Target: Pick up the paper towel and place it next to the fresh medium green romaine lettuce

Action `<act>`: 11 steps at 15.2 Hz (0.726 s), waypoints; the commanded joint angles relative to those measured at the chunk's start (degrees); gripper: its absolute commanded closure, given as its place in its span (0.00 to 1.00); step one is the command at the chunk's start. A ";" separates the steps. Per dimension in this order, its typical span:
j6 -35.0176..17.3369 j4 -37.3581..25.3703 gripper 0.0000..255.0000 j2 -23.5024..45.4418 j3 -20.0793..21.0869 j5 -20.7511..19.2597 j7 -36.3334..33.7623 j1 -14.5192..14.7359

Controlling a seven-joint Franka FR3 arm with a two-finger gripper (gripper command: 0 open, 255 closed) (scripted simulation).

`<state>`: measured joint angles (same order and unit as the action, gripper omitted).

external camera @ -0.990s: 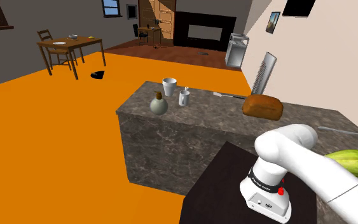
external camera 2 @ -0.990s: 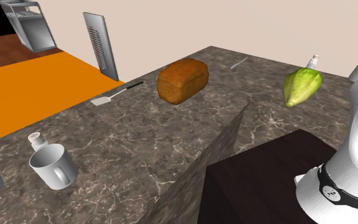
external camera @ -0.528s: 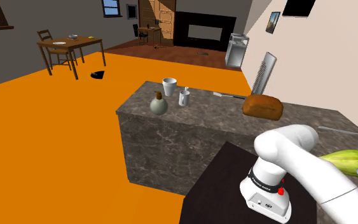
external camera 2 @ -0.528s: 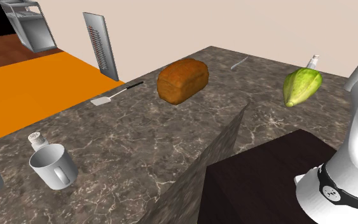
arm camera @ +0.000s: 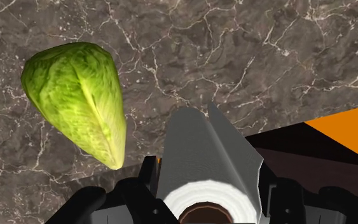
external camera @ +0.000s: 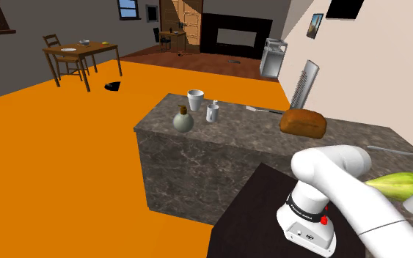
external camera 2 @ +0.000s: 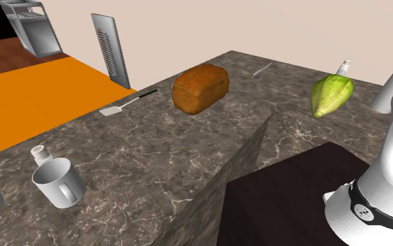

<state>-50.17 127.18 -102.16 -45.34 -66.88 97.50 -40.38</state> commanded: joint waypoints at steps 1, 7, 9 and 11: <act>-1.84 1.44 1.00 -0.04 -1.84 -0.37 0.96 -2.01; -6.70 5.51 1.00 -0.04 -6.92 -1.74 3.12 -7.21; -8.20 6.76 1.00 -0.04 -8.58 -2.33 3.76 -8.76; -9.64 7.96 1.00 -0.04 -10.23 -2.98 4.37 -10.24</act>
<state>-59.07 134.40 -102.12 -54.74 -69.56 101.53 -49.72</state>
